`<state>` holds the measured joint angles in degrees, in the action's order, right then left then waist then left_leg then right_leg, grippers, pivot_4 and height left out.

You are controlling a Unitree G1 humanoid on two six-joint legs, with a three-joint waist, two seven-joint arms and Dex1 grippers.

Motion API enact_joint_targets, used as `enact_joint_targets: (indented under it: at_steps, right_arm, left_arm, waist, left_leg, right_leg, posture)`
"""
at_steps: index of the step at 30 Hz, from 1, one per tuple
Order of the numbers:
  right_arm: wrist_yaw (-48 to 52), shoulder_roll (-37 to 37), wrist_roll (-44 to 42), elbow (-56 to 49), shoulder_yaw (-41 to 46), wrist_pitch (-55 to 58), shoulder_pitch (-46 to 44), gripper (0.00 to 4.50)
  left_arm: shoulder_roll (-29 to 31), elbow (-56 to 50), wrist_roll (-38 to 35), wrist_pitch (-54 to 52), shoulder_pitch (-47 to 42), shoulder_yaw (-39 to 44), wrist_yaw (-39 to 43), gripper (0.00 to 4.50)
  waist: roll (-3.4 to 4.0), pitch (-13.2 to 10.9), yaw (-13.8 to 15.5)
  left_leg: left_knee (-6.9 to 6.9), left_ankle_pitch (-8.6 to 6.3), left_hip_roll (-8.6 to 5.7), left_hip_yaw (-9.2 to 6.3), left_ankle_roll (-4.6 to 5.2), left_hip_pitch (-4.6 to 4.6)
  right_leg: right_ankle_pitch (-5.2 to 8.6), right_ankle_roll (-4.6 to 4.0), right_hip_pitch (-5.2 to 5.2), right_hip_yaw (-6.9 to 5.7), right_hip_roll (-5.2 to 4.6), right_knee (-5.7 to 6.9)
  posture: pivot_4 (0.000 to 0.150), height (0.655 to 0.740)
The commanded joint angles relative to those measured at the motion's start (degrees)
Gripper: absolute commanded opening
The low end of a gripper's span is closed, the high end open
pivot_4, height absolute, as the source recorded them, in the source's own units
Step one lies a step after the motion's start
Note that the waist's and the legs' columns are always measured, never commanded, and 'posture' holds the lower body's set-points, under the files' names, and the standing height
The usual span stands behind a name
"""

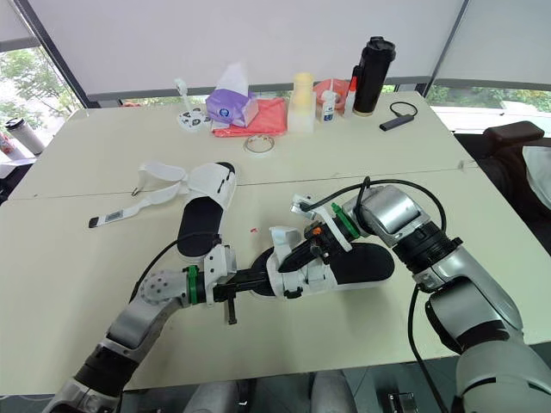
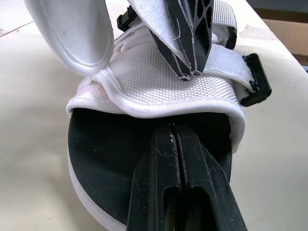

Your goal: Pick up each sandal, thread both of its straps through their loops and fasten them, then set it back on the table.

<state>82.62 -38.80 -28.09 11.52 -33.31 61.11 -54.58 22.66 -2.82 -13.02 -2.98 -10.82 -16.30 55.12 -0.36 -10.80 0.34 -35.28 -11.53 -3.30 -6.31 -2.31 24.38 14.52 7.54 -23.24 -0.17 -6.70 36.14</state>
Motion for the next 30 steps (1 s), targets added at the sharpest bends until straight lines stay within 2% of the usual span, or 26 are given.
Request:
enact_joint_targets:
  at_steps: [1, 13, 19, 21, 23, 29, 30]
  right_arm:
    - [0.71, -0.35, 1.52, -1.71, -0.4, -0.06, -0.34, 0.02]
    - [-0.54, -4.2, -2.07, -18.49, 2.03, 4.72, 4.89, 0.02]
    - [-2.58, -4.51, -2.76, -21.57, 3.52, 5.56, 7.38, 0.02]
    - [-2.93, -4.63, -3.07, -21.87, 3.95, 5.64, 7.67, 0.59]
    - [-3.25, -4.72, -3.42, -22.18, 4.31, 5.89, 7.78, 1.39]
    - [-4.43, -5.65, -3.39, -22.7, 4.59, 5.94, 7.29, 4.43]
    - [-4.59, -6.27, -3.28, -22.94, 4.59, 6.12, 7.12, 4.43]
  left_arm:
    - [0.28, -0.38, 0.47, -0.29, 0.95, -0.24, -0.15, 0.0]
    - [0.02, 0.51, 0.48, 0.07, 0.25, -0.39, 0.04, 0.0]
    - [-0.21, 1.24, 0.51, 0.29, -0.34, -0.44, 0.23, 0.0]
    - [-0.24, 1.4, 0.51, 0.32, -0.46, -0.45, 0.3, 0.0]
    - [-0.25, 1.5, 0.53, 0.35, -0.55, -0.47, 0.35, 0.0]
    - [-0.42, 1.96, 0.5, 0.49, -0.94, -0.48, 0.47, 0.0]
    - [-0.45, 2.02, 0.52, 0.51, -1.02, -0.49, 0.49, 0.0]
  waist:
    - [0.0, 0.0, 0.0]
    - [0.0, 0.0, 0.29]
    - [0.0, 0.0, 0.28]
    - [0.0, 0.0, 0.28]
    - [0.0, 0.0, 0.27]
    - [-0.01, 0.0, 0.26]
    - [-0.01, 0.01, 0.27]
  left_leg:
    - [0.0, 0.0, 0.0, 0.0, 0.0, 0.0]
    - [0.01, 0.0, 0.0, -0.01, -0.01, 0.01]
    - [0.01, 0.0, 0.0, -0.01, -0.01, 0.01]
    - [0.01, 0.0, 0.0, -0.01, 0.0, 0.01]
    - [0.01, 0.0, 0.0, -0.01, 0.0, 0.01]
    - [-0.03, 0.0, 0.01, -0.01, 0.0, -0.01]
    - [-0.04, 0.0, 0.01, -0.01, -0.01, -0.01]
  right_leg:
    - [0.0, 0.0, 0.0, 0.0, 0.0, 0.0]
    - [0.0, 0.0, -0.01, 0.0, 0.0, 0.0]
    - [0.0, 0.0, 0.0, 0.0, 0.0, 0.0]
    - [0.0, 0.0, 0.0, 0.0, 0.0, 0.0]
    - [0.0, 0.0, 0.0, 0.0, 0.0, 0.0]
    - [0.0, -0.02, 0.02, 0.0, 0.0, 0.01]
    - [-0.01, -0.03, 0.03, 0.0, 0.0, 0.01]
  posture:
    - [0.15, 0.74]
    - [0.15, 0.74]
    - [0.15, 0.74]
    - [0.15, 0.74]
    - [0.15, 0.74]
    - [0.15, 0.74]
    - [0.15, 0.74]
